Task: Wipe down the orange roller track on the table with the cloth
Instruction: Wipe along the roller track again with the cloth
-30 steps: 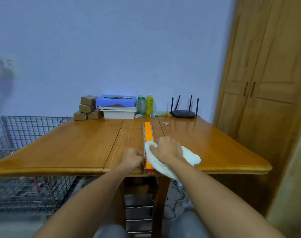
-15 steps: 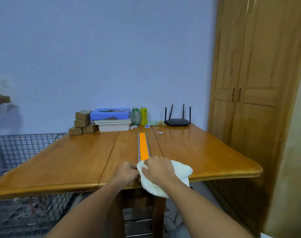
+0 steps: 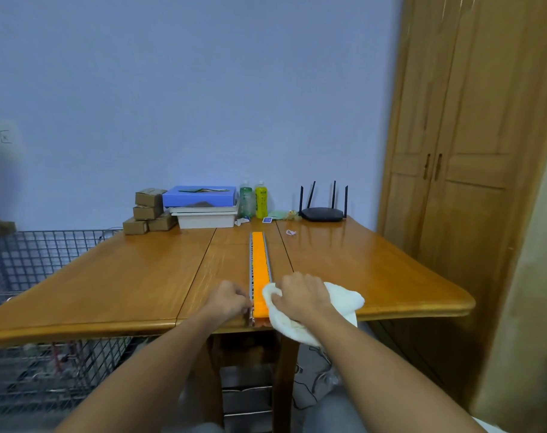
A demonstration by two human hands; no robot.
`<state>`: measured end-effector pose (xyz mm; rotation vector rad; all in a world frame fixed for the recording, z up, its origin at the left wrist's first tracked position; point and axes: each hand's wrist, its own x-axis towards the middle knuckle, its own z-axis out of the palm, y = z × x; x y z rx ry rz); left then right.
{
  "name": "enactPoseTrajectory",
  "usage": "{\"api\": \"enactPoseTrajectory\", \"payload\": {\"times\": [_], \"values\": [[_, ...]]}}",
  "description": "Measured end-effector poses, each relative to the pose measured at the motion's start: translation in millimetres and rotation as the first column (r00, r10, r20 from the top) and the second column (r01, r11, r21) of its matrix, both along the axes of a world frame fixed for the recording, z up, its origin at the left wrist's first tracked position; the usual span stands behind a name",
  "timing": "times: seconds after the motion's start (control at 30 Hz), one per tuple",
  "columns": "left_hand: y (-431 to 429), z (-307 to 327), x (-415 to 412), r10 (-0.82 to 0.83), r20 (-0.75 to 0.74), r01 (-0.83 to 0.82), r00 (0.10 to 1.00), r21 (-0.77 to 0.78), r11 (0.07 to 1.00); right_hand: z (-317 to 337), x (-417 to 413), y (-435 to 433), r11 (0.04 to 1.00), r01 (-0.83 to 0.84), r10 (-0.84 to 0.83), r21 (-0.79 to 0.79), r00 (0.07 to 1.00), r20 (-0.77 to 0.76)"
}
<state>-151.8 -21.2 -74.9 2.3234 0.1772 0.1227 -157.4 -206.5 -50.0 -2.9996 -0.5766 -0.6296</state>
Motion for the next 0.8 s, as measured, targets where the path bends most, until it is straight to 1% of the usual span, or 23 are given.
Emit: {"api": "enactPoseTrajectory", "payload": {"times": [0.17,0.37,0.5,0.63,0.8], "values": [[2,1,1,-0.022,-0.006,0.022,1.000,-0.010,1.000,-1,3,-5,1.000,0.004,-0.004,-0.010,1.000,0.003],[7,0,3,-0.045,-0.014,0.044,0.999,-0.030,0.999,-6,11,-16,1.000,0.021,-0.021,-0.003,0.999,-0.046],[13,0,9,-0.037,-0.018,0.036,0.999,-0.013,0.999,-5,17,-21,0.999,0.028,-0.026,0.025,0.998,-0.059],[12,5,18,0.003,0.020,-0.003,1.000,0.022,1.000,5,27,-23,0.999,0.036,-0.033,0.036,0.997,-0.064],[12,12,31,0.021,0.040,-0.022,0.999,0.026,0.999,13,40,-26,0.998,0.046,-0.043,0.044,0.997,-0.067]]}}
